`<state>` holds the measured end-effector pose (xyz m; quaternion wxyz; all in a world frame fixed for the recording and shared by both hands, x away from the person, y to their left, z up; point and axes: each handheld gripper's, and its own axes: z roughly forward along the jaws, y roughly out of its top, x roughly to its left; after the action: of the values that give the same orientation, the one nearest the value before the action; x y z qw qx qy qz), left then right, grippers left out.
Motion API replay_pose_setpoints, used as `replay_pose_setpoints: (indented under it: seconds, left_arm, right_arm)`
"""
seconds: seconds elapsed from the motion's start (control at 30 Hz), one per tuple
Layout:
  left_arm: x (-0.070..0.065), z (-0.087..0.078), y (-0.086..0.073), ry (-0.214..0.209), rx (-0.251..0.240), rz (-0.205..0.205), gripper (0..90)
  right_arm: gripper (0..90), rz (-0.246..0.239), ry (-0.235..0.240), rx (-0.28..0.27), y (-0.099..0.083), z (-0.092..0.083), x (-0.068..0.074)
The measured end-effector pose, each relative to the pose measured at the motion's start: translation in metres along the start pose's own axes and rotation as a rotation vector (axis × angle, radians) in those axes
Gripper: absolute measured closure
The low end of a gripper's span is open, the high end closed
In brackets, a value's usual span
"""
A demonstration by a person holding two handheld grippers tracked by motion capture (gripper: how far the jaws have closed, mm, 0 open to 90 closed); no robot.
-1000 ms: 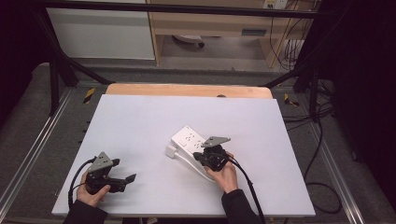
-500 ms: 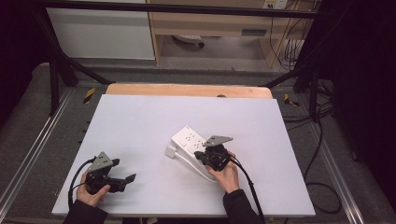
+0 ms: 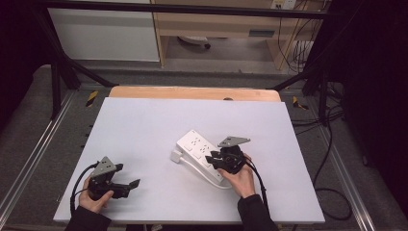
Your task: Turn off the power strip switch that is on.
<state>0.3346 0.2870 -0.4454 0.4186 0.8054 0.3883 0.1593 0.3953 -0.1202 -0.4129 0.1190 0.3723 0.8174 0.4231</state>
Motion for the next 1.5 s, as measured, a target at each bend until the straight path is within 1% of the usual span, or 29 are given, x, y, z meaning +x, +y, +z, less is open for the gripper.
replay_pose_setpoints:
  seconds: [0.1,0.17,0.2,0.3,0.4,0.53,0.63,0.8,0.9,1.03,1.07,1.13,1.23,1.4,1.5]
  left_arm:
    - [0.000,0.000,0.000,0.001,0.001,-0.001,8.0]
    - [0.000,0.000,0.000,0.003,-0.001,-0.004,8.0]
    - [0.000,0.000,0.000,0.002,0.000,-0.002,8.0]
    - [0.000,0.000,0.000,0.001,0.000,-0.003,8.0]
    - [0.000,0.000,0.000,0.001,0.001,-0.001,8.0]
    - [0.000,0.000,0.000,0.002,0.000,-0.003,7.9]
    - [0.000,0.000,0.000,0.001,0.001,-0.001,7.9]
    - [0.000,0.000,0.000,0.001,0.000,-0.003,7.9]
    - [0.000,0.000,0.000,0.001,-0.001,-0.004,7.9]
    - [-0.001,0.000,0.000,0.001,0.000,-0.004,7.9]
    - [-0.001,0.001,0.000,0.000,0.000,-0.005,7.9]
    - [-0.001,0.001,0.000,0.000,0.000,-0.004,7.8]
    - [-0.001,0.001,0.000,0.000,0.000,-0.004,7.8]
    - [-0.001,0.001,0.000,-0.002,0.003,-0.004,7.8]
    - [-0.001,0.001,0.000,-0.002,0.005,-0.002,7.8]
  right_arm:
    - [53.8,0.007,-0.022,-0.008,0.000,-0.005,-0.003]
    - [42.8,0.011,-0.043,-0.014,0.000,-0.008,-0.005]
    - [38.8,0.012,-0.053,-0.014,0.000,-0.009,-0.005]
    - [26.4,0.008,-0.056,-0.016,-0.001,-0.012,-0.008]
    - [19.2,0.001,-0.061,-0.011,-0.002,-0.014,-0.009]
    - [12.8,0.007,-0.061,-0.008,-0.004,-0.018,-0.011]
    - [10.2,0.019,-0.055,-0.001,-0.006,-0.023,-0.014]
    - [5.0,0.023,-0.068,0.019,-0.011,-0.031,-0.020]
    - [3.1,0.033,-0.067,0.021,-0.016,-0.038,-0.025]
    - [2.4,0.037,-0.078,0.028,-0.023,-0.046,-0.032]
    - [2.4,0.039,-0.077,0.026,-0.025,-0.049,-0.034]
    - [1.7,0.043,-0.061,0.026,-0.030,-0.053,-0.038]
    - [1.7,0.040,-0.059,0.018,-0.037,-0.059,-0.044]
    - [1.0,0.048,-0.051,0.024,-0.052,-0.068,-0.052]
    - [1.0,0.049,-0.058,0.019,-0.062,-0.073,-0.057]
